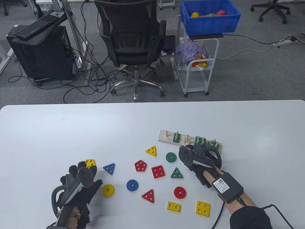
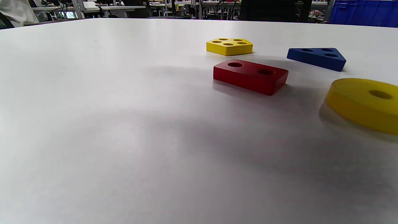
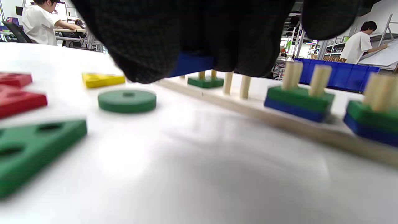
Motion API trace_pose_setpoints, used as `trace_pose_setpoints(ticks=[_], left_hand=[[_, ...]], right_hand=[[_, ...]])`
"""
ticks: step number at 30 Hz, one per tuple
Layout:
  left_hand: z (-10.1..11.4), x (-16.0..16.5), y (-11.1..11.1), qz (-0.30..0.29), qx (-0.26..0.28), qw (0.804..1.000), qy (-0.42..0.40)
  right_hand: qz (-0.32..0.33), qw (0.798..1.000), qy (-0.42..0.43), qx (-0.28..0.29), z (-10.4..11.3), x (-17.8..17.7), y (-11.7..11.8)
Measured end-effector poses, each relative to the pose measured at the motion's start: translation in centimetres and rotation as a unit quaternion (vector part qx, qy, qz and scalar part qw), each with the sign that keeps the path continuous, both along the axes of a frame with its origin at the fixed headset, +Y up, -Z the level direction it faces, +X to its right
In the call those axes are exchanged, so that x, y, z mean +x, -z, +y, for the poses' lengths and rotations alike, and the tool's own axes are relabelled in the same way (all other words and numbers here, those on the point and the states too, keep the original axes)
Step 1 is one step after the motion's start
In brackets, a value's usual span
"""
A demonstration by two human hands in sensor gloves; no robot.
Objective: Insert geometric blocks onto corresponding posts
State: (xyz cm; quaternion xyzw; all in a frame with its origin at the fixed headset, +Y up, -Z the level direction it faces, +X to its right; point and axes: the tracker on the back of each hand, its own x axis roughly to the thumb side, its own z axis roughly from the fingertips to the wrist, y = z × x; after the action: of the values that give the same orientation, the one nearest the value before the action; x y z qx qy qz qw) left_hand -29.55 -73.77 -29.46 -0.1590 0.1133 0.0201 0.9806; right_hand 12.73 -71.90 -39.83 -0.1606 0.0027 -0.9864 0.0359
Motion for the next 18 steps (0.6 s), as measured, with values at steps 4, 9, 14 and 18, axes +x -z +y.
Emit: trace_pose_setpoints(ticks=[4,9,14,18], left_hand=[[0.0,0.0,0.0,0.000,0.000,1.000,0.001],[0.1,0.0,0.0,0.001,0.001,1.000,-0.001],[0.1,-0.1,0.0,0.001,-0.001,1.000,0.000],[0.1,-0.1,0.0,0.003,-0.002,1.000,0.001]], right_hand=[[-0.007,1.000,0.012,0.007,1.3,-1.2,2.2],[-0.048,0.999,0.017,0.005,1.6,-2.0,5.3],[-0.095,0.995,0.035,0.008,1.0,-2.1,7.2],[-0.101,0.994,0.036,0.000,0.4,-2.4,8.0]])
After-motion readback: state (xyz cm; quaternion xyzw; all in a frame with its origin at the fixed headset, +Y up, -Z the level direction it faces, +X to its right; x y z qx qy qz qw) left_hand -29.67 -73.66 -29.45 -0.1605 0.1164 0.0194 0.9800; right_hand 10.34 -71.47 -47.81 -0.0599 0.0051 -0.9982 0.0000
